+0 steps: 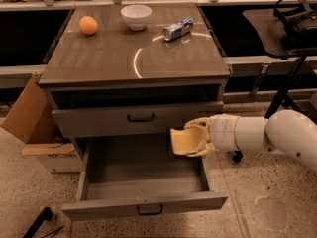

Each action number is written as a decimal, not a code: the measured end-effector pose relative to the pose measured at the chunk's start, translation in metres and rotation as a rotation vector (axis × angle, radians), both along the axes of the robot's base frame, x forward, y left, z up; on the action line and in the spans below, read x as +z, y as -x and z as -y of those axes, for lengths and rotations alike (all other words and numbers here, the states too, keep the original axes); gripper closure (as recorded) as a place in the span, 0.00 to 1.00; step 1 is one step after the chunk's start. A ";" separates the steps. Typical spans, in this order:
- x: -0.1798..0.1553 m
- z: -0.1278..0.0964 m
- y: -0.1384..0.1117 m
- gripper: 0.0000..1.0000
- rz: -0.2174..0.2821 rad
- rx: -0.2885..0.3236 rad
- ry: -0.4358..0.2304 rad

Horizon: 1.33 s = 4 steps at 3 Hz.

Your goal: Pick sponge from middle drawer and place on counter

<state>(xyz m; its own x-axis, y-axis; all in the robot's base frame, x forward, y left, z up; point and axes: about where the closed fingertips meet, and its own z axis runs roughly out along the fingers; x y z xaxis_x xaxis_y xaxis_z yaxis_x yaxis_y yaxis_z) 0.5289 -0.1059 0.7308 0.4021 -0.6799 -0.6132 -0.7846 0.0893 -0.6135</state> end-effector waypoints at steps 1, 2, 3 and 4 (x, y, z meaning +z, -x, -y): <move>0.037 -0.012 -0.013 1.00 0.029 0.015 -0.019; 0.103 -0.029 -0.030 1.00 0.107 0.024 -0.044; 0.162 -0.052 -0.047 1.00 0.170 0.020 -0.070; 0.162 -0.052 -0.047 1.00 0.170 0.020 -0.070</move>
Offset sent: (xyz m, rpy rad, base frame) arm 0.0519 0.0466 0.1884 0.0753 -0.2087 0.0300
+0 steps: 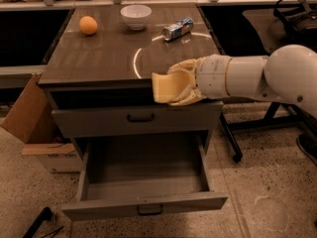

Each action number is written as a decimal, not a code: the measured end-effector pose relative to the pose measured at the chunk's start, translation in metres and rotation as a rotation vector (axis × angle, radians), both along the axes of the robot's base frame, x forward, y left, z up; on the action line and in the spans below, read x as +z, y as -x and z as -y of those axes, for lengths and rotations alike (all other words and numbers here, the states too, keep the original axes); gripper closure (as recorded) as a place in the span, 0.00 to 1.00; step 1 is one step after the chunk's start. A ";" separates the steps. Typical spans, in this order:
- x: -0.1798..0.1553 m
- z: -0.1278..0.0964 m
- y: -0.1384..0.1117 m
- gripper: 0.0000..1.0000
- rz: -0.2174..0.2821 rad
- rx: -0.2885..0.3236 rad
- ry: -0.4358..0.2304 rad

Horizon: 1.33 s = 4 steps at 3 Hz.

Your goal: Pick sponge from middle drawer and place on counter

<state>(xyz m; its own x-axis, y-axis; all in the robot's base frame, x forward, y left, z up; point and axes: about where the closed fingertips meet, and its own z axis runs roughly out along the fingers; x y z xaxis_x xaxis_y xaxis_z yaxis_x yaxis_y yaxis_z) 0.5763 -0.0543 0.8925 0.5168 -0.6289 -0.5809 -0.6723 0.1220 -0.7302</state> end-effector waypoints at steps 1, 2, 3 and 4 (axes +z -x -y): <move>0.016 -0.015 -0.029 1.00 0.005 -0.024 -0.024; 0.031 -0.034 -0.062 1.00 -0.011 -0.043 -0.055; 0.035 -0.048 -0.099 1.00 -0.038 -0.096 -0.096; 0.032 -0.059 -0.136 1.00 -0.083 -0.145 -0.154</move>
Offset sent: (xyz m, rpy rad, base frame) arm 0.1026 0.0530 0.0505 0.0922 0.0295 -0.0720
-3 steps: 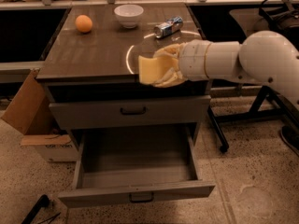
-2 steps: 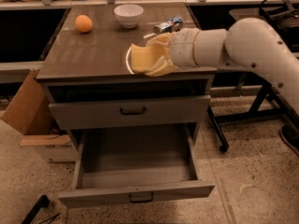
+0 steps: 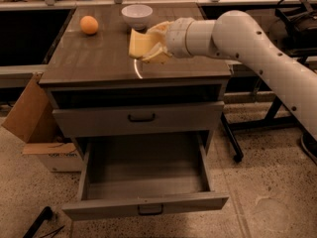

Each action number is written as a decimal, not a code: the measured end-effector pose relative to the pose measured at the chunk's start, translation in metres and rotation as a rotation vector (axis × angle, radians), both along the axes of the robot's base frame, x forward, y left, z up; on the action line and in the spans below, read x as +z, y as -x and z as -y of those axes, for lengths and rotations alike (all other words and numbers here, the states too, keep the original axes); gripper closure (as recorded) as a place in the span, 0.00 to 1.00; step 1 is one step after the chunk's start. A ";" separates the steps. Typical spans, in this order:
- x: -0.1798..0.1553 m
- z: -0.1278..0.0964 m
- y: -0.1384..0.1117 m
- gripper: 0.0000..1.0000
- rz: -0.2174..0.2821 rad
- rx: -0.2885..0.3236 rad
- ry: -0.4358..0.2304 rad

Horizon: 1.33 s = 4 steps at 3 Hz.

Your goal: Pick sponge from middle drawer and place on counter

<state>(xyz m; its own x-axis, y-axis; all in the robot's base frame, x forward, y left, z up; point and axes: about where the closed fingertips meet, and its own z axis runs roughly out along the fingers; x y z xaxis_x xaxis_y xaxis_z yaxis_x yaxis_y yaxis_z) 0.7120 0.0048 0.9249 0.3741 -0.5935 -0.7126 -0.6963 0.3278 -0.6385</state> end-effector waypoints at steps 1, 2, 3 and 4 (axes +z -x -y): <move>-0.007 -0.006 -0.035 1.00 -0.058 -0.046 -0.079; -0.014 -0.008 -0.065 0.86 -0.116 -0.086 -0.132; -0.021 -0.008 -0.088 0.63 -0.167 -0.119 -0.152; -0.027 -0.007 -0.104 0.39 -0.213 -0.143 -0.149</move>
Offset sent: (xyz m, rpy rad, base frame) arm 0.1082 0.0019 -0.0214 0.2012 0.1918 -0.1523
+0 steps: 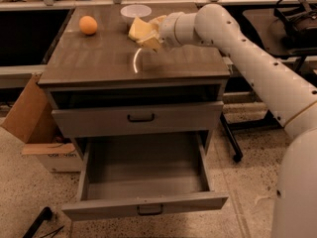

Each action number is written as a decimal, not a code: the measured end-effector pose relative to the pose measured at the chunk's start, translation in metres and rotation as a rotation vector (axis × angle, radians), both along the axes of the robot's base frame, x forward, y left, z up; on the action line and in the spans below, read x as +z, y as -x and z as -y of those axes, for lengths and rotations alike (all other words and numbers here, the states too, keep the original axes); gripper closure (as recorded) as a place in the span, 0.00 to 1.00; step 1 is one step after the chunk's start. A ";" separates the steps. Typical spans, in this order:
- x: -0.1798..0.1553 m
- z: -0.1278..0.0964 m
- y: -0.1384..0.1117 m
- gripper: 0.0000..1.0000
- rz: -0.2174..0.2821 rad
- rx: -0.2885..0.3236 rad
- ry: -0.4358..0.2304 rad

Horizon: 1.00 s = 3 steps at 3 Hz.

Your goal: Pick sponge from middle drawer and place on counter

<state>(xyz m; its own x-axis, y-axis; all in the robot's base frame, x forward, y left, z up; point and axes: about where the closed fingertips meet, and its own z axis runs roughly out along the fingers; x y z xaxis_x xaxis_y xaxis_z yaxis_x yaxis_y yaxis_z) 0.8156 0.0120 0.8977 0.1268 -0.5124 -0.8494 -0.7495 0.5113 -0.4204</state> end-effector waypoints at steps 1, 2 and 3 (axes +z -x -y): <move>-0.003 -0.001 -0.008 0.16 -0.027 -0.005 0.004; -0.007 -0.004 -0.012 0.00 -0.048 -0.001 0.011; -0.007 -0.004 -0.013 0.00 -0.055 0.006 0.011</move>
Offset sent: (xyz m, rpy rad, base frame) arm 0.0170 0.0009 -0.0083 -0.0200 0.0692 -0.0028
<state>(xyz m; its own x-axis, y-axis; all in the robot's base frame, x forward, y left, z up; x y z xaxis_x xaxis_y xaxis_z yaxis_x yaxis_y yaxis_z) 0.8287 0.0165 0.8909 0.0832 -0.5208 -0.8496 -0.7747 0.5025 -0.3839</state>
